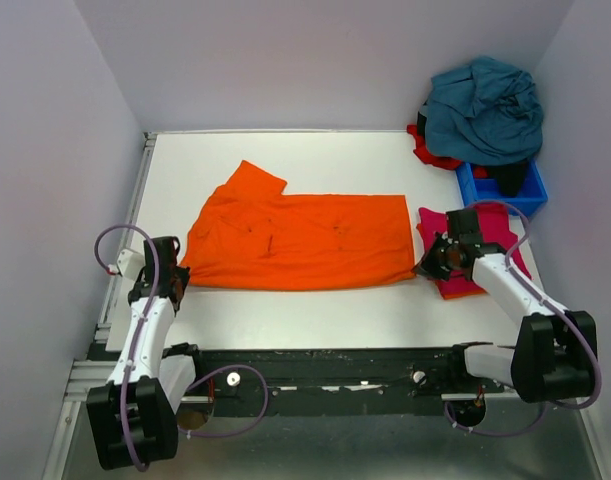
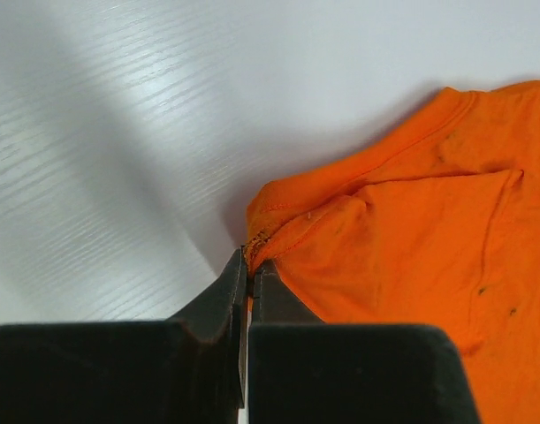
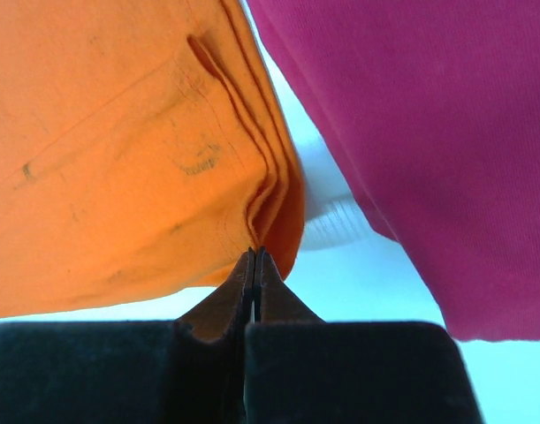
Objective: Fold and stack the t-shirts
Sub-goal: Fold the flattened tshirt in 1/3 of the way
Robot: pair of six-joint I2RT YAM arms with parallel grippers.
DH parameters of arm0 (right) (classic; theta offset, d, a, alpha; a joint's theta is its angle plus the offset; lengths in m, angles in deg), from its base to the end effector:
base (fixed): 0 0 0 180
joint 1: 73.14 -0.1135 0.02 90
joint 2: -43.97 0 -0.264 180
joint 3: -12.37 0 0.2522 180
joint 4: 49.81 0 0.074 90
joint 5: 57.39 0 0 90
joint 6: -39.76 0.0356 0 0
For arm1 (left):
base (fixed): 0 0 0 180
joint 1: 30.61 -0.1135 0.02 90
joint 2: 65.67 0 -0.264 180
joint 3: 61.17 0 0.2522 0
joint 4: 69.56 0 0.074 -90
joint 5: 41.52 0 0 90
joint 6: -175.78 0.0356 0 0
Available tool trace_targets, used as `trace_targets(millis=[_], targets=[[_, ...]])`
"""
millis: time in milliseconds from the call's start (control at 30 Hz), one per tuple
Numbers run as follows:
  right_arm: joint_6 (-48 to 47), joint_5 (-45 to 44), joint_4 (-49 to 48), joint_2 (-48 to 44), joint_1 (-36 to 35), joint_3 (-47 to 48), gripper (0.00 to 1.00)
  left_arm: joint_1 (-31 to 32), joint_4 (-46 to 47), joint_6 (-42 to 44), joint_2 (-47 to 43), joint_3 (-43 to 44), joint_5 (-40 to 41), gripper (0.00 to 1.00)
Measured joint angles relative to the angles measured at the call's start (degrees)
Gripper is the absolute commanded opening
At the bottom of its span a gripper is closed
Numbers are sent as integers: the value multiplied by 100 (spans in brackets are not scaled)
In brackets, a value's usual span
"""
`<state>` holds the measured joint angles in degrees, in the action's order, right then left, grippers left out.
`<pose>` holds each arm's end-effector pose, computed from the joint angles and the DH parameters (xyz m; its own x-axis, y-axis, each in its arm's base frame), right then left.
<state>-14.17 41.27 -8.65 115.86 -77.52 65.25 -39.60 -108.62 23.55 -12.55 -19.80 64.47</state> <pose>0.2296 0.0230 0.1875 -0.7876 0.5234 -0.3252 0.3879 0.8311 0.3985 0.1732 0.0373 0.1894 -0.0716 -0.8725 -0.4833 -0.8275 0.3226 -0.4596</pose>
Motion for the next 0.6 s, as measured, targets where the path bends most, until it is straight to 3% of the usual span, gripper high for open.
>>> trace_targets(millis=[33,67,100,133,267,433,600], targets=[[11,0,0,-92,0,-68,17,0,-85,-15,-70,-42,33,16],[22,2,0,-203,0,-146,38,0,-153,-28,-170,-116,72,43],[28,7,2,-315,0,-221,65,0,-240,-39,-343,-223,109,59],[37,24,4,-407,0,-280,70,0,-278,-63,-448,-286,127,72],[-155,107,9,-632,0,-332,70,0,-459,72,-863,-367,164,83],[-446,50,-2,-898,0,48,57,-4,-684,498,-737,450,323,86],[-713,48,-245,-503,0,960,53,-4,205,1167,11,1447,151,91]])
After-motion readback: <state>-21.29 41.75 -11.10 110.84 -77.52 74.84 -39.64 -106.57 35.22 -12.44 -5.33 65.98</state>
